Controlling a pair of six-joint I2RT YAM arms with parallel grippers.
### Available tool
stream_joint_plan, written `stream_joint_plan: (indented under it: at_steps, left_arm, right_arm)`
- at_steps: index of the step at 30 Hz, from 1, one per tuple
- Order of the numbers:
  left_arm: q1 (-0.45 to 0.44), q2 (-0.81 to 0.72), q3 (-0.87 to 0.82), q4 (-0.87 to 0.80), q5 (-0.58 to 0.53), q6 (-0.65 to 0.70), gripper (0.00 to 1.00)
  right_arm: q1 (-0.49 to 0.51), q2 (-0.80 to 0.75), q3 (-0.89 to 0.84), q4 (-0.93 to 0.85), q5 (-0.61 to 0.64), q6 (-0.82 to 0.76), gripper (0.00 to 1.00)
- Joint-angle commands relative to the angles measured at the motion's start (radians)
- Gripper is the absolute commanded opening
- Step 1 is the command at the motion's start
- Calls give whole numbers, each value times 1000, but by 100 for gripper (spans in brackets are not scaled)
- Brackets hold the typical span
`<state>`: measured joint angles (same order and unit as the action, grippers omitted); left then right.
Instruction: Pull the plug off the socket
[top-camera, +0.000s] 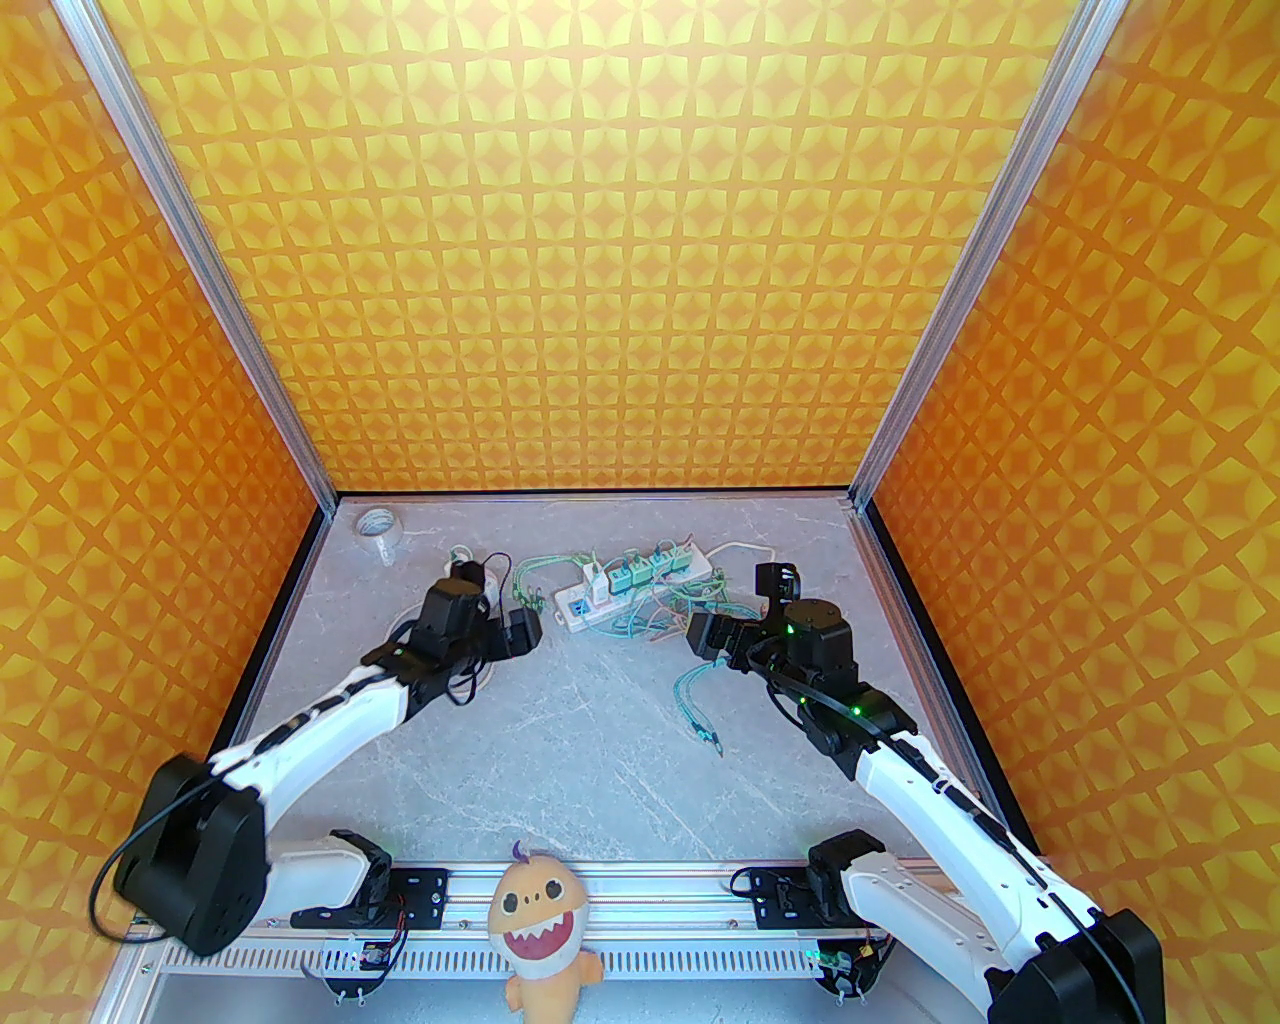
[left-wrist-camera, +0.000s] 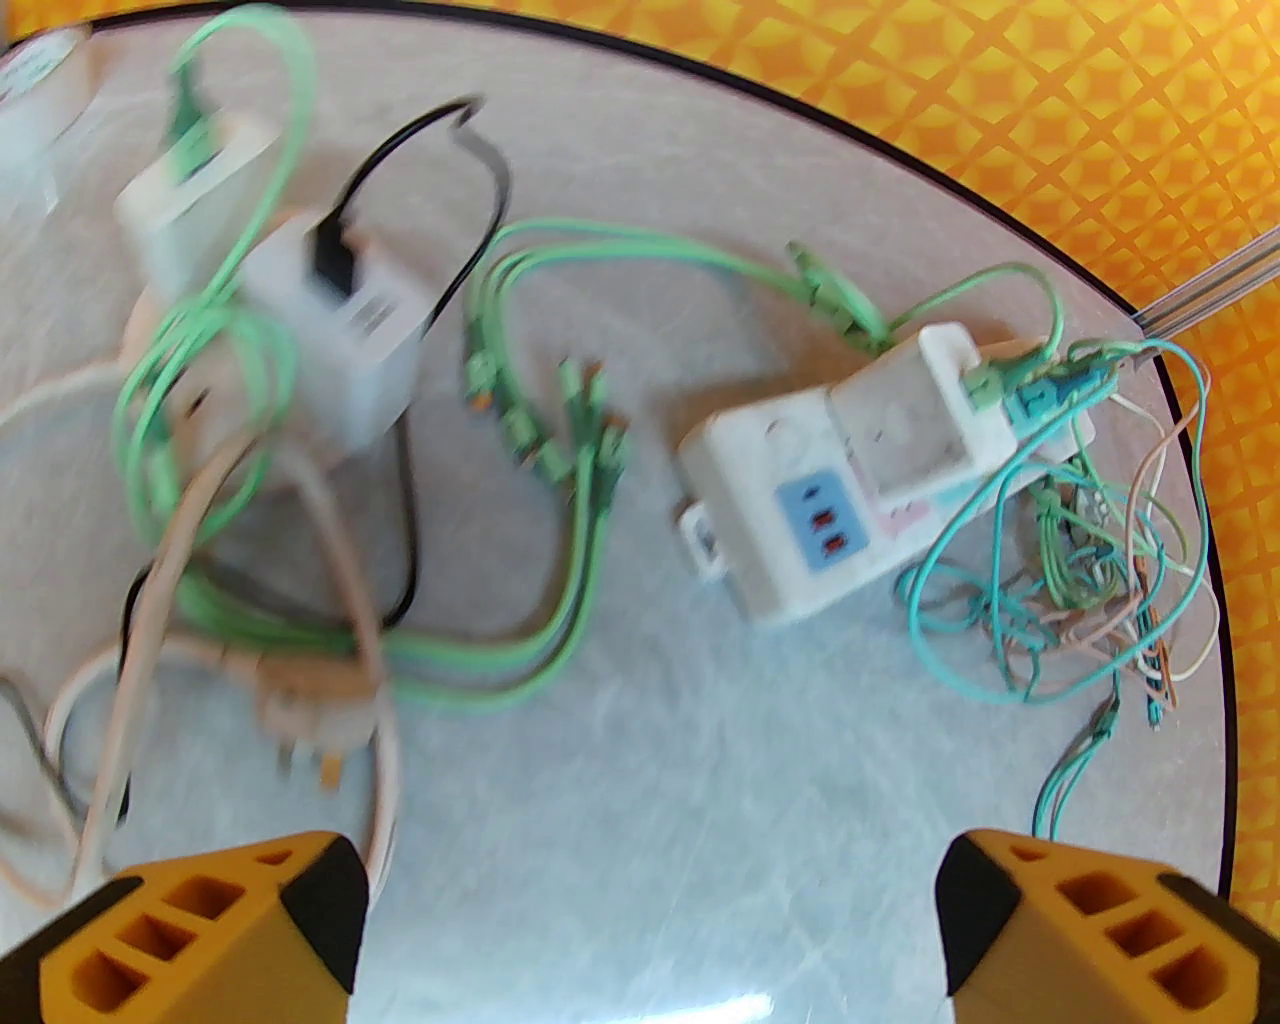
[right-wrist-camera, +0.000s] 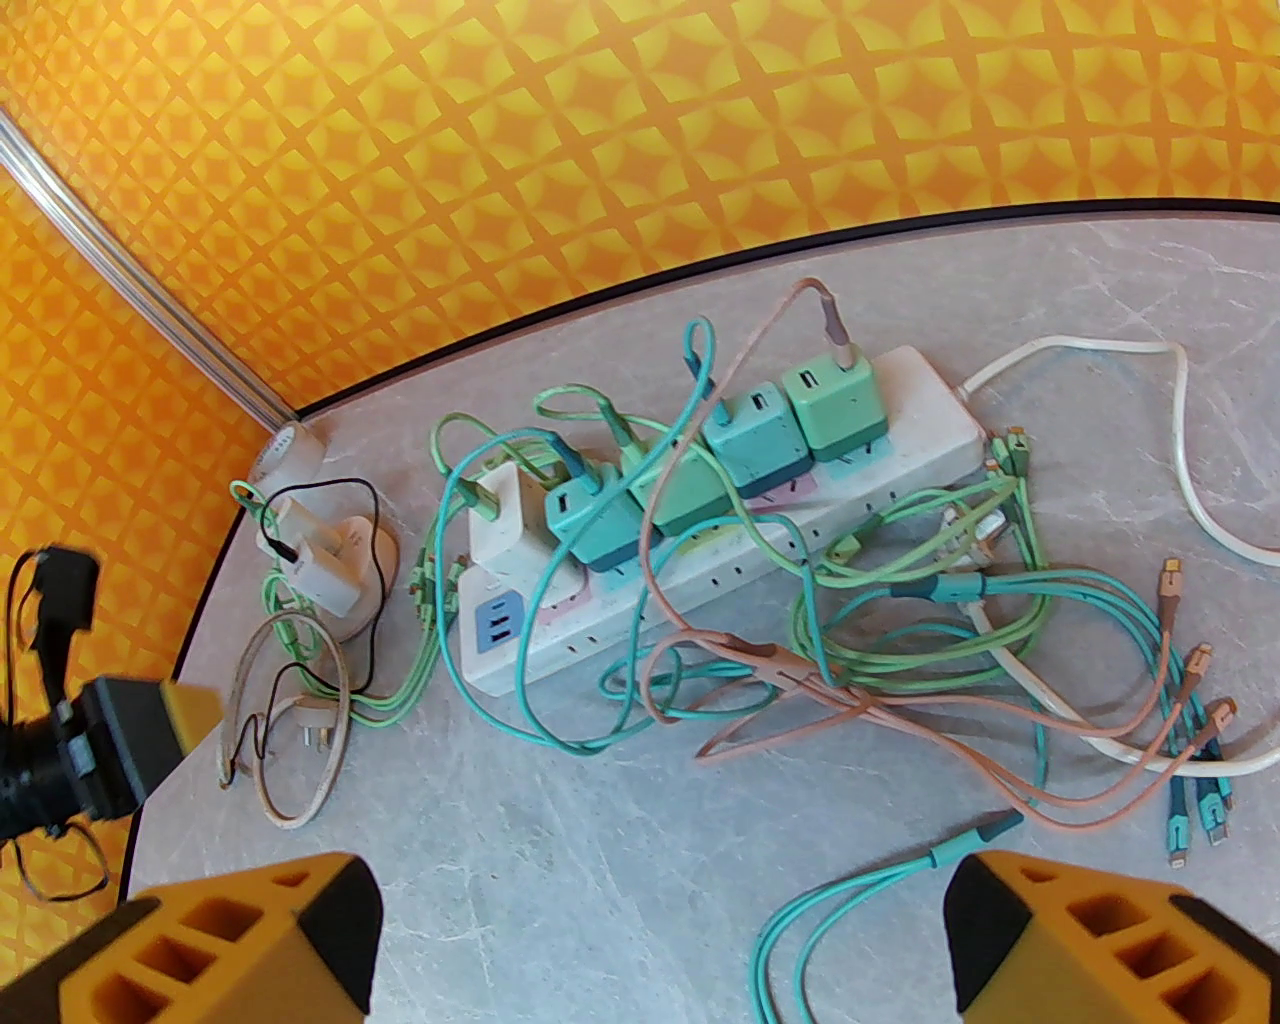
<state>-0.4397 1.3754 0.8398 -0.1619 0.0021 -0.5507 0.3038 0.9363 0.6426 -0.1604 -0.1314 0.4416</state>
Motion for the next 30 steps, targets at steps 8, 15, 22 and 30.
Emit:
stream_joint_plan:
  at_steps: [8,15,22,30]
  left_arm:
    - [-7,286,223,104,138,126,99]
    - [-7,482,377,86,180,189,100]
    - [-7,587,421,186,312,231,100]
    - [-6,693,506,170,366,259,100]
  right_arm:
    - [4,-79,-56,40,41,31,98]
    - [4,-92,-68,47,36,39,98]
    - [4,-93,-71,45,40,39,98]
    - [3,-74,-77,52,43,42,98]
